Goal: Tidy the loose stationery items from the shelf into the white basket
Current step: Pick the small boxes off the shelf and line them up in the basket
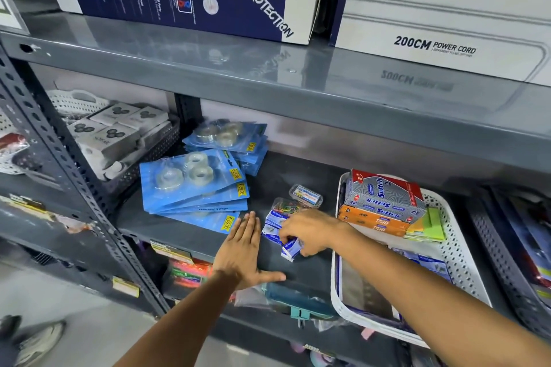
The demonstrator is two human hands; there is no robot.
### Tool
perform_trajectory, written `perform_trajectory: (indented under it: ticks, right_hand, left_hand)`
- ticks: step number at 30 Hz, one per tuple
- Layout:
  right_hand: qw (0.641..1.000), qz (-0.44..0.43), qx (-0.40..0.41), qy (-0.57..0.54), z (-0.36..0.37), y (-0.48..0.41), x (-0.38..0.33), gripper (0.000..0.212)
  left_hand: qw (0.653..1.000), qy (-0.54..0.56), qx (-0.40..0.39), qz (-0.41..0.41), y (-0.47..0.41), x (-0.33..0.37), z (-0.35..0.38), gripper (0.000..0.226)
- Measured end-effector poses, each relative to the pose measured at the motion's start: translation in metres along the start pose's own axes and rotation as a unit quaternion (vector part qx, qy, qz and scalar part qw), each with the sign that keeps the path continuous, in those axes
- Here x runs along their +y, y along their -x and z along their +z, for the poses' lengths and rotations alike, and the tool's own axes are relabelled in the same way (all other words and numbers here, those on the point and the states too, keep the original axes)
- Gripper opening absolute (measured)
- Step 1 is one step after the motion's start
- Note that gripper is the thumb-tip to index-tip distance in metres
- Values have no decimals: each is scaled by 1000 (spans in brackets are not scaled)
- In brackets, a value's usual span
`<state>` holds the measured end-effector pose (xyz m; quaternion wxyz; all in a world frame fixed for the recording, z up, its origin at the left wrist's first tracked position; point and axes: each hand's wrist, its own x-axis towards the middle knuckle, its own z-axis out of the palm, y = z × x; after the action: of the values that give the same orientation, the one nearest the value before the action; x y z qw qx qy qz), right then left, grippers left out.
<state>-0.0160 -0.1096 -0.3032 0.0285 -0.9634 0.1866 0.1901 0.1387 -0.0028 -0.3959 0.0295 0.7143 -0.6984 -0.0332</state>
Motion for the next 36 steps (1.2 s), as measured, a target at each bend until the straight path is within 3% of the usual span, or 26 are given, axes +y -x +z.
perform_trajectory:
  ticks: [11, 18, 27, 36]
  right_hand:
    - [1000, -17, 10, 5, 12, 6, -3, 37]
    - [985, 14, 128, -117, -8, 31, 3, 42]
    - [946, 154, 230, -167, -34, 140, 36, 37]
    - [944, 306, 94, -75, 16, 216, 55, 53]
  left_hand:
    - [1000, 21, 4, 7, 2, 2, -1, 139]
    - [1000, 11, 0, -14, 2, 9, 2, 148]
    - [1000, 3, 11, 25, -7, 17, 12, 145]
    - [999, -1, -33, 20, -5, 19, 9, 142]
